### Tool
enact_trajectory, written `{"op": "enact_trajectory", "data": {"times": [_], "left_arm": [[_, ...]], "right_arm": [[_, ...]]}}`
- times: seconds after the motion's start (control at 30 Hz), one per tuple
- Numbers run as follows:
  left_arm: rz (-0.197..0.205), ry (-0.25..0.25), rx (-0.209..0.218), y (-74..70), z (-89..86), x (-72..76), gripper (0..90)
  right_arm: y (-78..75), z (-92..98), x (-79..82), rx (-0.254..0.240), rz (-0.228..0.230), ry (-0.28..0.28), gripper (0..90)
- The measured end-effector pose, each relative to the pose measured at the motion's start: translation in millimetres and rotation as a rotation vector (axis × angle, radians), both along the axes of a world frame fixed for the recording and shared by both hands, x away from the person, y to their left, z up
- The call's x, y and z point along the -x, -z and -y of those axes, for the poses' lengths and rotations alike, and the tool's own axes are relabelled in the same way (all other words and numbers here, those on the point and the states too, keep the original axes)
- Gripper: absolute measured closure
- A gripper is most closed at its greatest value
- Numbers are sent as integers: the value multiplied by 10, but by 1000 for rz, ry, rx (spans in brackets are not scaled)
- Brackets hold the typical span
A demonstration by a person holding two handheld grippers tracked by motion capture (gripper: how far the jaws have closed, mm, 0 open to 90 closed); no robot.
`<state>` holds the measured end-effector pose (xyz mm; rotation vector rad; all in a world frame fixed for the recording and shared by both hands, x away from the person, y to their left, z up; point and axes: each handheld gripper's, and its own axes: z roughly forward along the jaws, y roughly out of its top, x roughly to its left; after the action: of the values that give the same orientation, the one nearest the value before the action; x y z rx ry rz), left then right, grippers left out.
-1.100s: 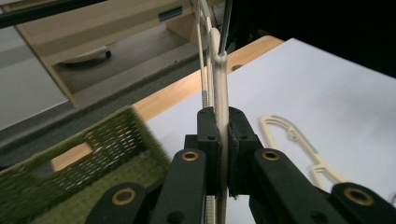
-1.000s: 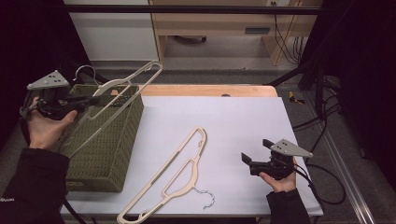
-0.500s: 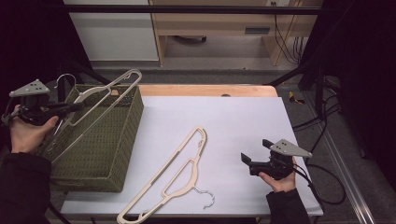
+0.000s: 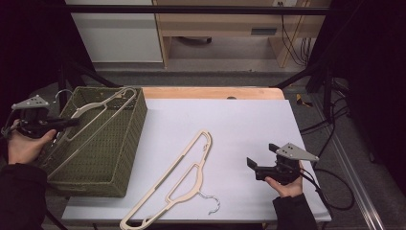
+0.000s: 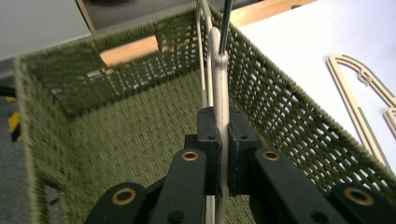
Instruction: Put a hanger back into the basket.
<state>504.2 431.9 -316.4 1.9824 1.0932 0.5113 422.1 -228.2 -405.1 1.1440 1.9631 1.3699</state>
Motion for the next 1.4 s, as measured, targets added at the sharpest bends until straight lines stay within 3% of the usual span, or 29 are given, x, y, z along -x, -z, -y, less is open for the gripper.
{"op": "enact_trajectory", "data": {"times": [0.2,0.53,0.73,0.77,0.9,1.07,1.13,1.27,1.4], "left_arm": [[-44,-32,3,251,30,-72,856],[-86,-94,-8,429,102,-181,847],[-138,-168,-34,538,-24,-195,820],[-143,-188,-16,575,-70,-196,815],[-153,-218,0,584,-123,-194,802],[-145,-299,-66,595,-112,-211,770],[-157,-332,-89,610,-130,-217,730],[-182,-360,-90,636,-170,-223,676],[-239,-400,-72,681,-189,-235,621]], "right_arm": [[6,-5,-1,3,-3,-2,40],[4,0,4,2,-1,-1,40],[14,-8,1,5,-4,-1,40],[15,-7,3,6,-7,-5,40],[19,-14,-2,6,-9,1,40],[29,-21,-7,6,-9,-3,40],[33,-21,-8,10,-9,-8,40],[37,-29,-9,7,-13,-11,40],[39,-31,-8,11,-13,-11,40]]}}
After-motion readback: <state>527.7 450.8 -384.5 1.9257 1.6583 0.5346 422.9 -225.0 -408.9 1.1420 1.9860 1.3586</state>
